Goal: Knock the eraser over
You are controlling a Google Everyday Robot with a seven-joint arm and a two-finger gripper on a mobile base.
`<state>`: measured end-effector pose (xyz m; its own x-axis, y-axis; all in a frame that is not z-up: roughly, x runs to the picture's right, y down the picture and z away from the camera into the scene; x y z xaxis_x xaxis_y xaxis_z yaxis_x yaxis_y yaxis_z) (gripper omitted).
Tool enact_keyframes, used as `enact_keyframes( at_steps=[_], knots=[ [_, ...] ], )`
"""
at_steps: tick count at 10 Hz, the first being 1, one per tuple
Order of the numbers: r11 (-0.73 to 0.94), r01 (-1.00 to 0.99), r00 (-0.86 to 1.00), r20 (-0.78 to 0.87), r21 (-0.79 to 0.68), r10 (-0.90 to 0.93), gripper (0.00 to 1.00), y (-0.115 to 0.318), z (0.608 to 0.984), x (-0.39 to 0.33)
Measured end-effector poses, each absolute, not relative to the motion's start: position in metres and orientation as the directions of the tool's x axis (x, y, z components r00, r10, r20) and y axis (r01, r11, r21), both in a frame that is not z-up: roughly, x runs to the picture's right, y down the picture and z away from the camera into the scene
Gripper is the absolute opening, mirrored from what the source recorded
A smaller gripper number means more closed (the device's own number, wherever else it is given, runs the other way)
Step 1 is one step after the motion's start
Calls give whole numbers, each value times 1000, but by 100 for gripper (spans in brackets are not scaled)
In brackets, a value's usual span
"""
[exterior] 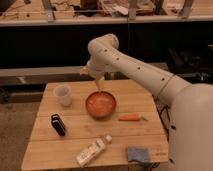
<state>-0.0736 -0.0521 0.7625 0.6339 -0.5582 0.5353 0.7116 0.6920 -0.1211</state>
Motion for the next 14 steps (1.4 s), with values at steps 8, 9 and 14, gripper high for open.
enact_keyframes(
  at_steps=[8,9,14],
  knots=[
    [670,736,600,547,-92,-584,80,-61,765,-97],
    [668,739,596,549,-89,-586,80,-61,765,-99],
    [652,755,573,555,-72,-603,80,-65,766,-113]
  ],
)
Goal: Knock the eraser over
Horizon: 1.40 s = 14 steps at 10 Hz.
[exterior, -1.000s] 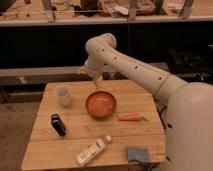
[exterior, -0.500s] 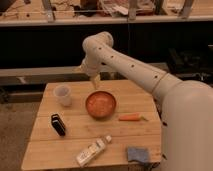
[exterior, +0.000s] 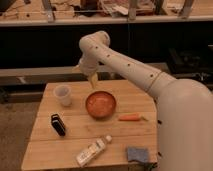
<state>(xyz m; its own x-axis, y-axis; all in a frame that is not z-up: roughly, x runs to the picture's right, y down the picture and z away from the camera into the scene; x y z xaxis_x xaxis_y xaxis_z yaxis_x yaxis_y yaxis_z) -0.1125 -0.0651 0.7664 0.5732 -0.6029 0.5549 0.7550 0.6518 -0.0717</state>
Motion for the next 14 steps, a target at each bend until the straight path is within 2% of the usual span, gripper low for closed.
enact_keyframes(
  at_steps=[14],
  knots=[
    [614,788,523,560,-31,-643,80,-74,769,-143]
  ],
)
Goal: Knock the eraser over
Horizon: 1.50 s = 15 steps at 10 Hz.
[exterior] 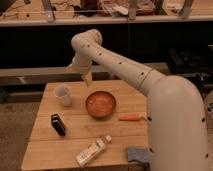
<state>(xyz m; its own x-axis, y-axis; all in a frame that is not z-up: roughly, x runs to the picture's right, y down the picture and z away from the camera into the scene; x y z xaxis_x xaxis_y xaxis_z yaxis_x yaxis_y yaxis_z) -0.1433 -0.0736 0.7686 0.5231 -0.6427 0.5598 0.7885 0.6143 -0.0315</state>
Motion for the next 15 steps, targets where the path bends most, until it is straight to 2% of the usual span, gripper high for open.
enact_keyframes(
  at_steps=[15],
  knots=[
    [590,808,489,562,-2,-667,80,-77,773,-172]
  ],
)
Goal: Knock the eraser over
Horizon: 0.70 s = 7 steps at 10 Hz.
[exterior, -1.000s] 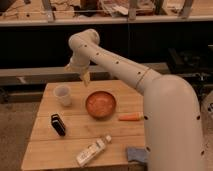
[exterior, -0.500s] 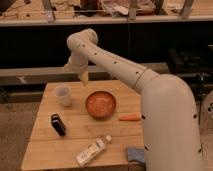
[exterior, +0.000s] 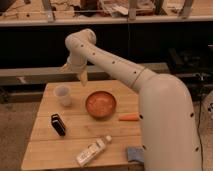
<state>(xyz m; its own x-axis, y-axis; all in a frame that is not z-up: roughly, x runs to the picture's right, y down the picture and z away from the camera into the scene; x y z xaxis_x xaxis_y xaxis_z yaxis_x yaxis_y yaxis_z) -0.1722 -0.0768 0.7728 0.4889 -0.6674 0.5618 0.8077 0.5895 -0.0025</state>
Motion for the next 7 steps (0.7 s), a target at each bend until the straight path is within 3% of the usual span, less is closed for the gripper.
enact_keyframes(
  at_steps=[7],
  knots=[
    [581,814,477,561,10,-677,80,-77,775,-183]
  ],
)
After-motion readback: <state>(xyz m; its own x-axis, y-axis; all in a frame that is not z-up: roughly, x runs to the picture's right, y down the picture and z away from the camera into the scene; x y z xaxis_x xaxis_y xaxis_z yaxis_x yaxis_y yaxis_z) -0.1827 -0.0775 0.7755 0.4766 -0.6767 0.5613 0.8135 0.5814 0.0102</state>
